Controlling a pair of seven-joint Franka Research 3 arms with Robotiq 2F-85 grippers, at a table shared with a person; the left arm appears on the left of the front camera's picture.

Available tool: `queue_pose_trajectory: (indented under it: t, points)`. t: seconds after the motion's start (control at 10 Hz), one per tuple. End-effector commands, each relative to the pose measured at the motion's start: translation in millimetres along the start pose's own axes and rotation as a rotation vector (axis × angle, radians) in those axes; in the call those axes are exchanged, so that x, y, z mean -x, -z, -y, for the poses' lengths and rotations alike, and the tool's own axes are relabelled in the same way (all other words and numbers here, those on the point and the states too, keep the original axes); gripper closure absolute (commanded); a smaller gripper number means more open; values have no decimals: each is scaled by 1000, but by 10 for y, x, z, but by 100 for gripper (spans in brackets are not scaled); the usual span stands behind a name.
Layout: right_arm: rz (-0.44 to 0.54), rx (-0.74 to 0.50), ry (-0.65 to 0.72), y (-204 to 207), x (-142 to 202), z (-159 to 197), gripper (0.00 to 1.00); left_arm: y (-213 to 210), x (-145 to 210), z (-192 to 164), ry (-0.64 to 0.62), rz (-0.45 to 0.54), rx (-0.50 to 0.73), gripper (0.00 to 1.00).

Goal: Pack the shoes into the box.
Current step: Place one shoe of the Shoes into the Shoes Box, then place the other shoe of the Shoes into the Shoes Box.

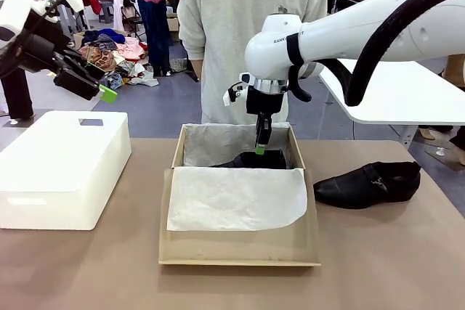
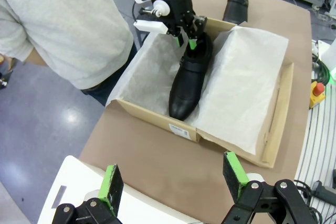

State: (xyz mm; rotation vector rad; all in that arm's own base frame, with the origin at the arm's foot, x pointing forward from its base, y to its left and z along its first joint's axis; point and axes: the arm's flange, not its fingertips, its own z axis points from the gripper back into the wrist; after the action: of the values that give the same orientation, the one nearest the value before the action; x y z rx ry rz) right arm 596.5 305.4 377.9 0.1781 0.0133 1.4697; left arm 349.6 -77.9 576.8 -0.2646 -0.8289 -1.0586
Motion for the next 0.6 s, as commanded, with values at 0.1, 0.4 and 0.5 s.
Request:
queue_pose_trajectory:
  t: [0.1,0.4,0.5]
  points:
    - [16,12,-21,-345,13,-112,0,2,7,-9,13,15,13,0]
    - [6,13,-35,-565,36,-226,0,2,7,-9,13,15,13,0]
    - [2,-6,-25,-608,54,-235,0,2,7,-9,13,15,13,0]
